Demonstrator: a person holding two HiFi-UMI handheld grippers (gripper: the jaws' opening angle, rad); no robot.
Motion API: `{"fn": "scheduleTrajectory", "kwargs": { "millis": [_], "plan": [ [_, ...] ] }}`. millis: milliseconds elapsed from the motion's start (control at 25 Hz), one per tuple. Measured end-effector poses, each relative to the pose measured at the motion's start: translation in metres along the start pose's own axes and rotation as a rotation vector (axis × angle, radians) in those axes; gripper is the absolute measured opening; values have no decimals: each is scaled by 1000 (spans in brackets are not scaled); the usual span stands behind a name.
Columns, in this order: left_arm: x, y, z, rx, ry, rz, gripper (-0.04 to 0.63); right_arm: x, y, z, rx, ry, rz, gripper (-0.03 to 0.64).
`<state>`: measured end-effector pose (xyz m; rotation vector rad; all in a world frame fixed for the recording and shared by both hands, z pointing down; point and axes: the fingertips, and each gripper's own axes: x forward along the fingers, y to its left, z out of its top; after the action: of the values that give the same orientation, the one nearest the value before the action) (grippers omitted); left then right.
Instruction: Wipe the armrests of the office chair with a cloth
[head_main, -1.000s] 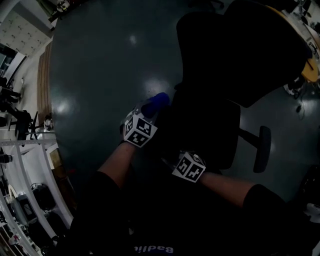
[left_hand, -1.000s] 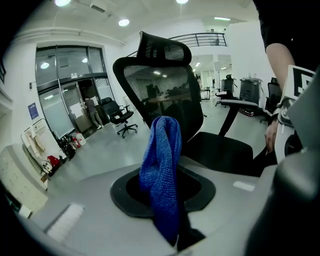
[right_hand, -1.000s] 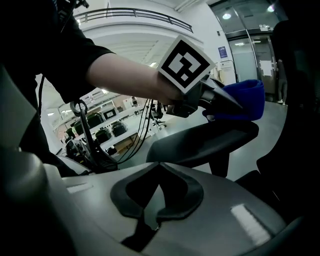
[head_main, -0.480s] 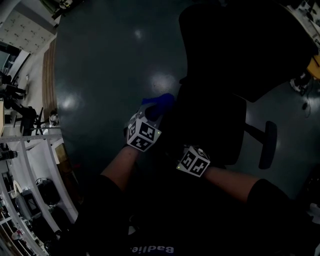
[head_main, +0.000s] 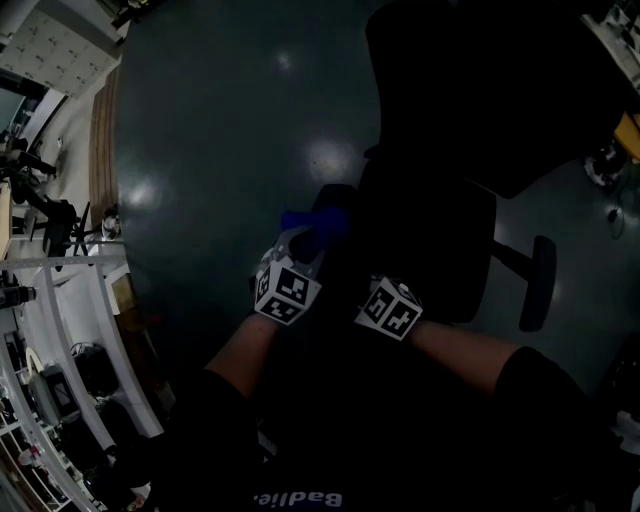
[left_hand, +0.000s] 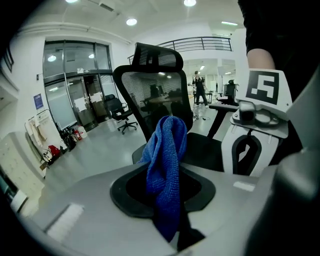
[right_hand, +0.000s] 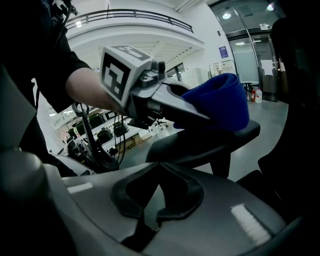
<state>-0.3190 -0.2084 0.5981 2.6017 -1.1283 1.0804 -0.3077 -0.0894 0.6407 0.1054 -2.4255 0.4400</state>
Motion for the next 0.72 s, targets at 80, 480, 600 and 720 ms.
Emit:
{"fn": "scheduleTrajectory", "kwargs": {
  "millis": [80,480,600,720],
  "plan": [
    [-8,-7,-4,-19,0,5,103,-2,0,1,-2,1,-1,6],
    [-47,-52,-27,-113,9,24,103,-8,-1,-1,-7,-2,0,6],
    [-57,-64,-36,-148,8,31,102,-6,-2,-2,-10,-7,-4,6],
    [-70,-73,-46,-182,8,40,102,-2,0,1,4,-23,-2,6]
  ]
}}
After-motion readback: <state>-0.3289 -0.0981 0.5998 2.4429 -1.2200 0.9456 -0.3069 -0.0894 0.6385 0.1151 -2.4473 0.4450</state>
